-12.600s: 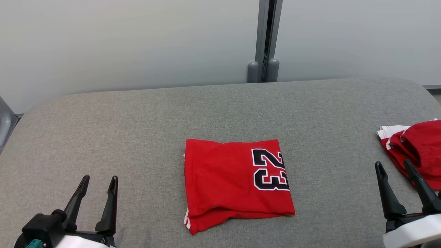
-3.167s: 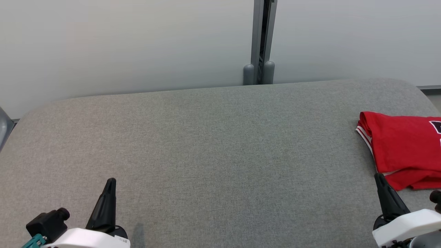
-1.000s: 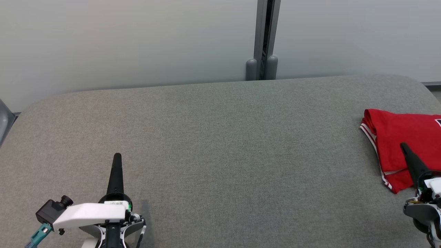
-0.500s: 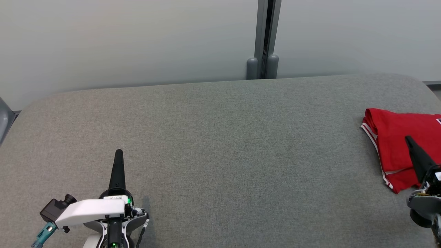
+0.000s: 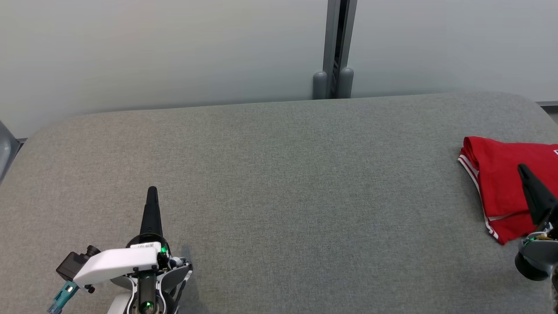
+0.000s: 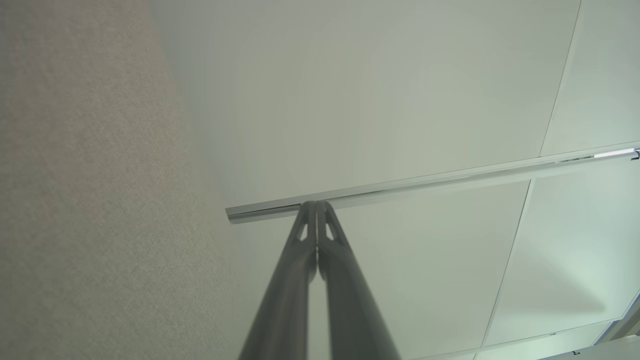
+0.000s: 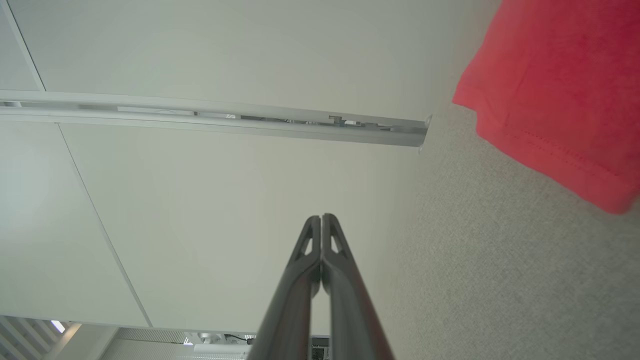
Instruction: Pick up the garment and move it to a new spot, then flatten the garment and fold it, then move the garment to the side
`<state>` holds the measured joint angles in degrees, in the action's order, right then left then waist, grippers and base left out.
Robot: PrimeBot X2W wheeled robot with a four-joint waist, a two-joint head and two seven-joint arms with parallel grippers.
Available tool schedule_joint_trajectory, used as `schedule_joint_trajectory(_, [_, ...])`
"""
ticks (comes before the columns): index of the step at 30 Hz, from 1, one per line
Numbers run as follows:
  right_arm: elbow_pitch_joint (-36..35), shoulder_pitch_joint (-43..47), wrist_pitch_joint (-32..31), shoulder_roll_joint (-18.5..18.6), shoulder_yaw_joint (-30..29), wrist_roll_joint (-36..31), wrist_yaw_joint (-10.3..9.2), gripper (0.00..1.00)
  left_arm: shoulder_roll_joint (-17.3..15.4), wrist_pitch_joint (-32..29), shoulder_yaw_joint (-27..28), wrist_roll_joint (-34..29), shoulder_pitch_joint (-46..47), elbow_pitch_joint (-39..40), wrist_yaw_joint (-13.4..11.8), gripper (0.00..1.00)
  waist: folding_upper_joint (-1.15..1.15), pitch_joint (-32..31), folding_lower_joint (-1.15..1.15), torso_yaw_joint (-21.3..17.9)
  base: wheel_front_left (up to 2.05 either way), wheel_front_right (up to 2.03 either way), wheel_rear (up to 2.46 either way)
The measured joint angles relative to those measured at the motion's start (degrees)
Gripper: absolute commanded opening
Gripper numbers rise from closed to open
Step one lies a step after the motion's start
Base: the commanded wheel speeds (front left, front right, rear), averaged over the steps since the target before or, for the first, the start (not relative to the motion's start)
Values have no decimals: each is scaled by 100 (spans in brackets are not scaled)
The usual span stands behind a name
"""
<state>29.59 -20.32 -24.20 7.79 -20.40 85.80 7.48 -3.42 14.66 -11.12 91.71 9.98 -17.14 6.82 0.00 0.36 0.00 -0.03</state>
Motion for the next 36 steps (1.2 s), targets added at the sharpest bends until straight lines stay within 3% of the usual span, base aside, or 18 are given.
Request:
schedule_joint_trajectory(11, [182, -159, -153, 29, -120, 396, 1, 0, 70, 34, 0, 332, 108, -93, 63, 0, 0, 21, 0, 10, 0, 0, 0])
schedule_joint_trajectory(36, [198, -174, -158, 29, -137, 405, 0, 0, 75, 34, 0, 361, 109, -99, 63, 0, 0, 21, 0, 10, 0, 0, 0])
